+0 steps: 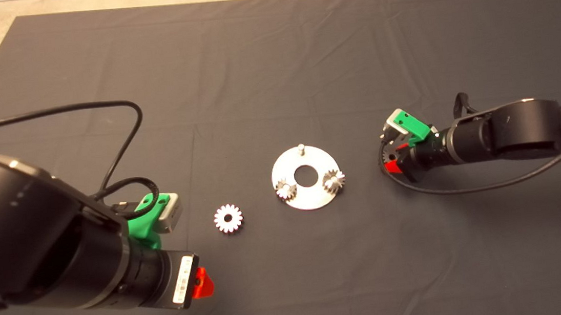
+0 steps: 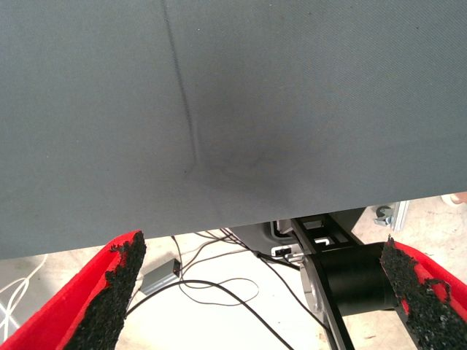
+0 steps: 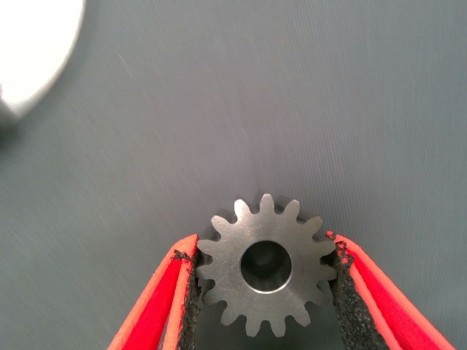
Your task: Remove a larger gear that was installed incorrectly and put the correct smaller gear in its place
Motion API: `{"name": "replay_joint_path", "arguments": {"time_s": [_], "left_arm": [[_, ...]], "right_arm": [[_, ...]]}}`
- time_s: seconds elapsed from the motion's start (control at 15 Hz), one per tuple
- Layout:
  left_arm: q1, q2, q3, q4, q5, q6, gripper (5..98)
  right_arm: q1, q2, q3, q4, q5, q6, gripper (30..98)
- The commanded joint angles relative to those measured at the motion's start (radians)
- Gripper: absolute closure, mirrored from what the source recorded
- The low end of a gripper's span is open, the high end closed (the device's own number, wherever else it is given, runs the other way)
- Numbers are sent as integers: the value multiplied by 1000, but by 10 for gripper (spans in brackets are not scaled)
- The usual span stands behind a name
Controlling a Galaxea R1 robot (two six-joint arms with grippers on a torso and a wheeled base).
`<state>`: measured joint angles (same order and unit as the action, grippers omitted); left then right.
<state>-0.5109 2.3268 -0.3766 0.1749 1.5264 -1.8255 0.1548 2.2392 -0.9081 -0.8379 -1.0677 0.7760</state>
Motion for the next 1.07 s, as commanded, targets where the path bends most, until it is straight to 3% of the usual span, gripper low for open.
{"name": "replay_joint_path", "arguments": {"time_s": [0.0, 0.27, 0.47, 0.67, 1.0], "left_arm": [[-20, 0, 18, -21, 132, -8, 203], [-20, 1, 18, -21, 132, -8, 203], [-20, 4, 18, -21, 132, -8, 158], [-20, 11, 19, -21, 132, -11, 148], [-20, 12, 19, -21, 132, -12, 54]], "right_arm": [[111, 94, 16, -12, 2, 62, 873], [137, 161, 10, -12, -25, 83, 873], [137, 242, -15, -12, -102, 111, 873], [135, 286, -34, -12, -107, 132, 873], [135, 360, -90, -12, -118, 134, 874]]}}
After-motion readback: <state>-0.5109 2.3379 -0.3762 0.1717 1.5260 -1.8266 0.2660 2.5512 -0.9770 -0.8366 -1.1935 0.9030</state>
